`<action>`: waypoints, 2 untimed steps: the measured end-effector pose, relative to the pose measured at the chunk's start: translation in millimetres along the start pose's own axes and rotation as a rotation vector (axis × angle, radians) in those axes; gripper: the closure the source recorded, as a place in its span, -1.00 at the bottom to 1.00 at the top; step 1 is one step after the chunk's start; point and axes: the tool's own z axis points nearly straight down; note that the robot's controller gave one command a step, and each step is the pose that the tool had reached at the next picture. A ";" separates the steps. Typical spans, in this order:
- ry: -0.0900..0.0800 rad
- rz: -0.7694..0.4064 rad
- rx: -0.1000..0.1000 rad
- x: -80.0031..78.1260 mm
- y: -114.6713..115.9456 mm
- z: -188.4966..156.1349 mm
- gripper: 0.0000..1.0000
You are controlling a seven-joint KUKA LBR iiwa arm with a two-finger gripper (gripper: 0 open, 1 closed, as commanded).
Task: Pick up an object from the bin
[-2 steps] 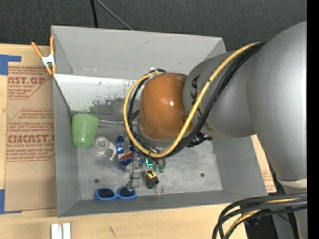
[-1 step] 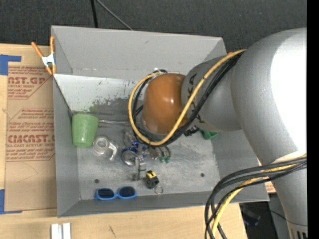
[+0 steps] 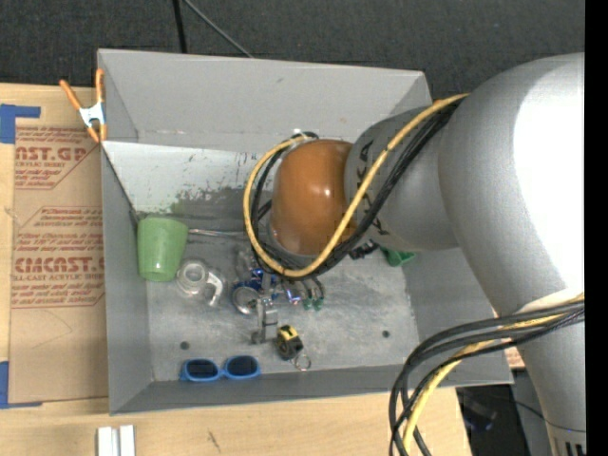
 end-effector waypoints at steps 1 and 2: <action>-0.002 0.000 -0.002 -0.6 1.0 -0.3 -1.00; -0.004 0.000 -0.004 -1.1 2.1 -0.5 -1.00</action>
Offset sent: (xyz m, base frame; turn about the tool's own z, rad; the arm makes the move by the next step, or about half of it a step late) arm 0.0000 0.0000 0.0000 0.0000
